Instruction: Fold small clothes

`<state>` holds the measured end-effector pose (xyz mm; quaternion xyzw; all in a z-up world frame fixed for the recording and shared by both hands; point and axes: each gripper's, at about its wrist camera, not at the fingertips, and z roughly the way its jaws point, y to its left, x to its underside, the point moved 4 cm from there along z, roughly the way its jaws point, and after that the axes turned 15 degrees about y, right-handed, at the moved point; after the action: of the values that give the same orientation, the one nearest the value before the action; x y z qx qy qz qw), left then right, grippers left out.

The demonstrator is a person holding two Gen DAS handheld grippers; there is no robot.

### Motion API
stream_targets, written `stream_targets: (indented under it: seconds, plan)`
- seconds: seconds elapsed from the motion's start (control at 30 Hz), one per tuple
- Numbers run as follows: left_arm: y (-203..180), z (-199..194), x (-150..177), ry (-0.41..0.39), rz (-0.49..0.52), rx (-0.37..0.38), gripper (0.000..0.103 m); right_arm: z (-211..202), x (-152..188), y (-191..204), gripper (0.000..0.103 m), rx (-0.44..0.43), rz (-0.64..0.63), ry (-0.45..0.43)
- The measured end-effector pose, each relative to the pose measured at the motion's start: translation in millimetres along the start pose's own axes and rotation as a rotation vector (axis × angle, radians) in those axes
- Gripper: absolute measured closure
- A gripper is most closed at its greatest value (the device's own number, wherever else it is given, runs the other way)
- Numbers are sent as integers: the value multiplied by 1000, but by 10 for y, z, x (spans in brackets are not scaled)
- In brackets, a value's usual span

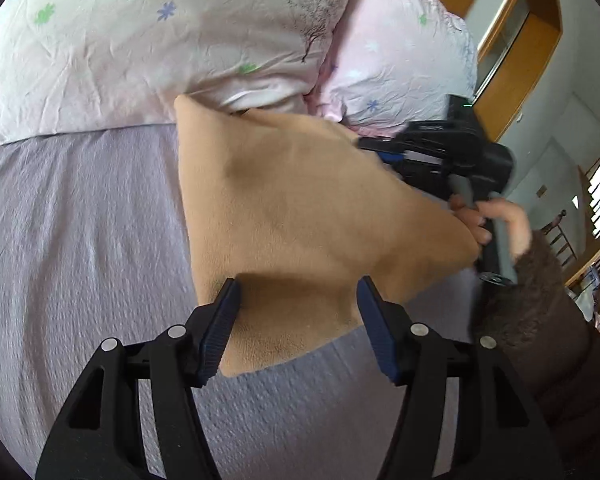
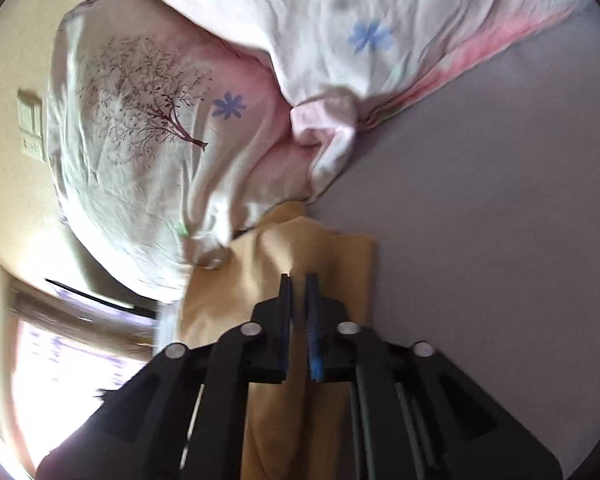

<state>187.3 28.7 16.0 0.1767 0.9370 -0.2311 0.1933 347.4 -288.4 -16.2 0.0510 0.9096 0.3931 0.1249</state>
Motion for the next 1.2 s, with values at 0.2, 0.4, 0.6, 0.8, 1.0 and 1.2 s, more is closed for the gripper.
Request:
stream_targets:
  seconds: [0.2,0.4,0.6,0.8,1.0,1.2]
  plan:
    - [25,-160,164,-23,-18,40,35,-636,870,476,50,-151,-246,-100]
    - [-76,-106,225,-16,-5,9,33,-151,1434,529,38,-68,-282,82]
    - [59,-351,515,-43,-66,-26,16,-398,1667,254,18,-31,-174,-11]
    - [133,-374,780,-28,-153,-169,9,-439,2144,410,9,429,-343,-65]
    - [43,-209,851,15,-138,-264,9,-103,2369,388,5,658,-411,-22]
    - [16,-63,859,51,-106,-377,9,26,2387,413,4,708,-416,-11]
